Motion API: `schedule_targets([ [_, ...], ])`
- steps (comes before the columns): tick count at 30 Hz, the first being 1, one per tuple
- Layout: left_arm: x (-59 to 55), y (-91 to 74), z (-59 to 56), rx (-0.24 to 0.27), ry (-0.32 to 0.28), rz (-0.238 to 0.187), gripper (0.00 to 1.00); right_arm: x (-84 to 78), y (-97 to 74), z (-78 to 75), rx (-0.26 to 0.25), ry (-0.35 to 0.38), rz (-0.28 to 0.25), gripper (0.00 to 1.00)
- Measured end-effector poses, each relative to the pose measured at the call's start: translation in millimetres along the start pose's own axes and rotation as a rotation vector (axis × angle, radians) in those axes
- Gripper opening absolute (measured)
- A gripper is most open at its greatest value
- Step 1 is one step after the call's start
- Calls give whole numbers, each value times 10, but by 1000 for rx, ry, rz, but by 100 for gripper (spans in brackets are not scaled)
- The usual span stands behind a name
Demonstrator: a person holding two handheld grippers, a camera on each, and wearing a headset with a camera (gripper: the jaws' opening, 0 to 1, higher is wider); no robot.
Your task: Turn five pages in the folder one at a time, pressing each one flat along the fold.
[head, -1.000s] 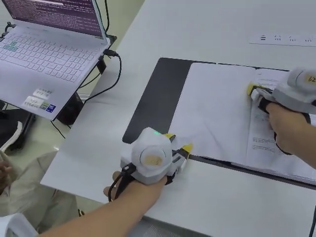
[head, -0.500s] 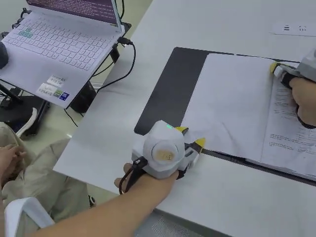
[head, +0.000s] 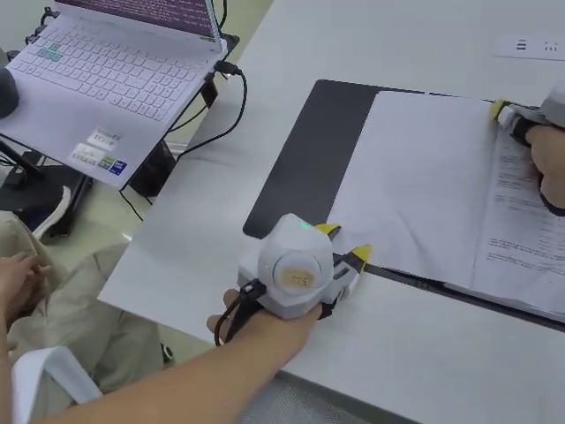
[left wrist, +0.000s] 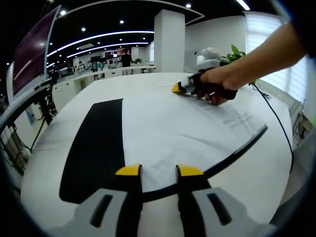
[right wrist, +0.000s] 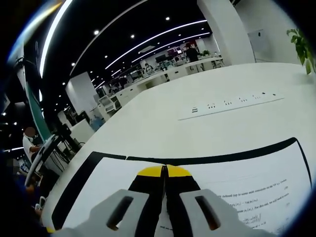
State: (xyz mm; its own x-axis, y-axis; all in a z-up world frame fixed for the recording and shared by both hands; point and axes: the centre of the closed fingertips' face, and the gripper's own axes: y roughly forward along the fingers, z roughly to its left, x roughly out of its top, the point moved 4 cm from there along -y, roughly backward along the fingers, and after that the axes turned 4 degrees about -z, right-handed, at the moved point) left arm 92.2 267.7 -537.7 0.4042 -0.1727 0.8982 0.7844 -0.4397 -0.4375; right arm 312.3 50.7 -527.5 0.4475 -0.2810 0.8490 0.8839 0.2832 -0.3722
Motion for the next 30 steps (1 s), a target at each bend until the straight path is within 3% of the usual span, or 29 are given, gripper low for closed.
schedule_targets([
  [30,-1,-2,-8,-2,4,-7,26,-309,-633,264,28,-6,37,0],
])
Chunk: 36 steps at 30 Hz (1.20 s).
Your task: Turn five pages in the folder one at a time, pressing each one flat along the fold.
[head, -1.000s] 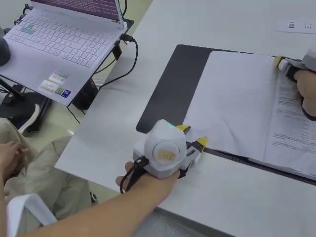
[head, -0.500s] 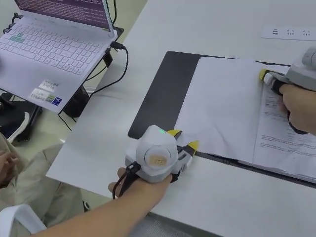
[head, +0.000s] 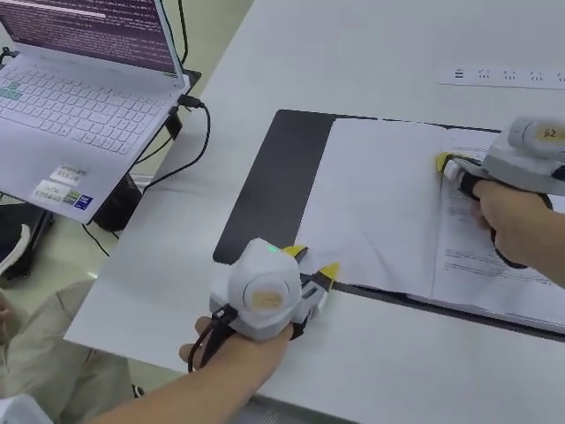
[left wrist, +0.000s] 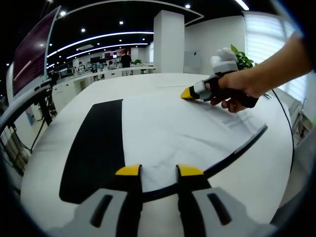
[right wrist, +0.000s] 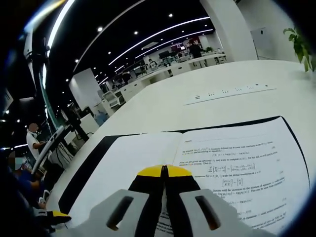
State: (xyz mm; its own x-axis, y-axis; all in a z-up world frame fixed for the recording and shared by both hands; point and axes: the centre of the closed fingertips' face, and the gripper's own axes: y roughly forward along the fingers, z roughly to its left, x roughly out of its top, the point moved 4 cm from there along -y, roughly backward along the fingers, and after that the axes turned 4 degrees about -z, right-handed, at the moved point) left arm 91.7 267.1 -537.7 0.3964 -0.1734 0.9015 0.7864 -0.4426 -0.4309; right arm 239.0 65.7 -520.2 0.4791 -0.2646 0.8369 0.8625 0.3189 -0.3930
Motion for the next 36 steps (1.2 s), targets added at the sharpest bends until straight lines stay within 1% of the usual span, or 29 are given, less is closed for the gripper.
schedule_targets([
  [15,6,-5,-6,-2,6,-5,26,-143,-216,84,2,22,5,0],
  [36,13,-15,-8,0,-4,-9,26,-359,-539,200,12,43,12,0],
])
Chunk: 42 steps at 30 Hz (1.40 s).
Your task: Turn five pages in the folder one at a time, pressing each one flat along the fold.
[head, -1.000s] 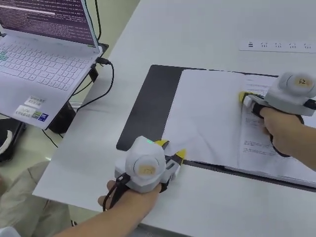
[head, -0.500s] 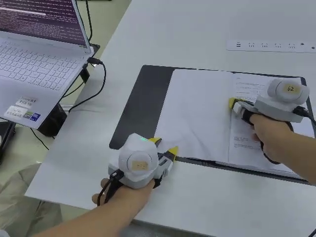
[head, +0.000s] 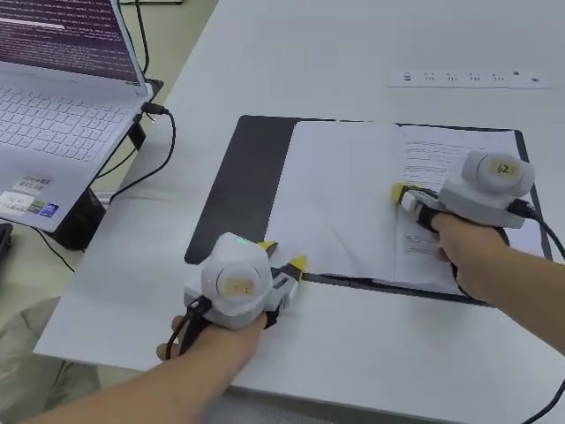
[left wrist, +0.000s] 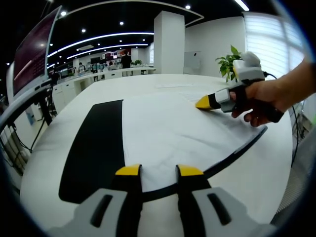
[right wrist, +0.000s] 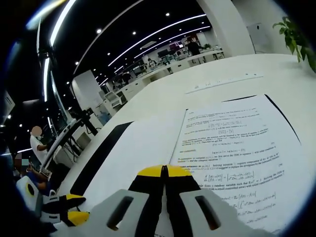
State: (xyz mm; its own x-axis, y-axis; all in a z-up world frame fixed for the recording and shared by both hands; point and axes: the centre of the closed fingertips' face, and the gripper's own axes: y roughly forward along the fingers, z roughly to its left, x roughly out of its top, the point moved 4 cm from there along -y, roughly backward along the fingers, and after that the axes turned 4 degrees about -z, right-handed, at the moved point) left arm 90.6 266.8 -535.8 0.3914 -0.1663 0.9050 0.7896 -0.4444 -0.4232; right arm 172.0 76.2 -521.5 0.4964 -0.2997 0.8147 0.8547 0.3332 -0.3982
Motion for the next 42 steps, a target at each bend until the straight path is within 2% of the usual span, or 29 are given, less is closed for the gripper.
schedule_targets([
  [27,-6,0,3,-1,3,-2,26,-265,-358,150,9,19,-18,0],
  [33,-7,0,3,-2,2,-3,26,-305,-399,147,15,18,-16,0],
  [42,-7,-1,4,-2,2,-6,26,-439,-564,198,23,19,-2,0],
])
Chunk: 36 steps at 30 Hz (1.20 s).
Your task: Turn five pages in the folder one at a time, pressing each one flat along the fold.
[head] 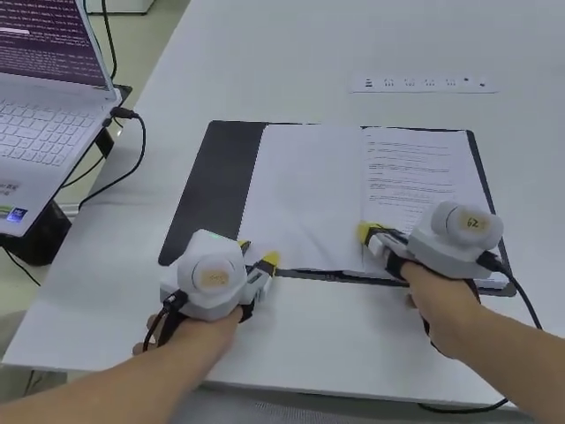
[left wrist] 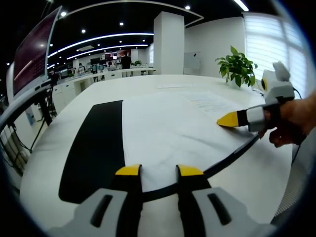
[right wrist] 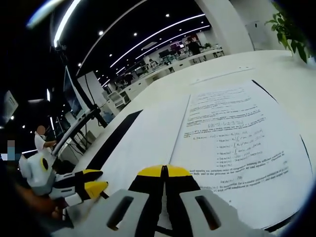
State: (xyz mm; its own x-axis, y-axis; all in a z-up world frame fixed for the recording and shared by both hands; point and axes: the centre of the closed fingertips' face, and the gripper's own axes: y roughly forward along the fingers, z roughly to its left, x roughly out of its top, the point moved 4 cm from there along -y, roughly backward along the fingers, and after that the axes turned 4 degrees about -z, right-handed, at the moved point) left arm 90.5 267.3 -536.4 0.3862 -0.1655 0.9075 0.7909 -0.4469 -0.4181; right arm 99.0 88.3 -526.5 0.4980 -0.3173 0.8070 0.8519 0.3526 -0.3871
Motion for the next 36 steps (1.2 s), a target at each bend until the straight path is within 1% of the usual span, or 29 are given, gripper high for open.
schedule_targets([
  [14,-3,0,2,-2,2,-4,26,-226,-268,80,14,-14,34,0],
  [26,2,-6,-1,-1,4,6,26,-378,-500,181,31,-14,87,0],
  [29,6,-4,-6,-2,5,13,26,-387,-570,230,49,-15,98,0],
  [33,16,2,-3,-4,11,30,26,-325,-666,304,67,-2,88,0],
  [36,35,13,-7,-4,15,60,26,-243,-774,360,77,7,70,0],
])
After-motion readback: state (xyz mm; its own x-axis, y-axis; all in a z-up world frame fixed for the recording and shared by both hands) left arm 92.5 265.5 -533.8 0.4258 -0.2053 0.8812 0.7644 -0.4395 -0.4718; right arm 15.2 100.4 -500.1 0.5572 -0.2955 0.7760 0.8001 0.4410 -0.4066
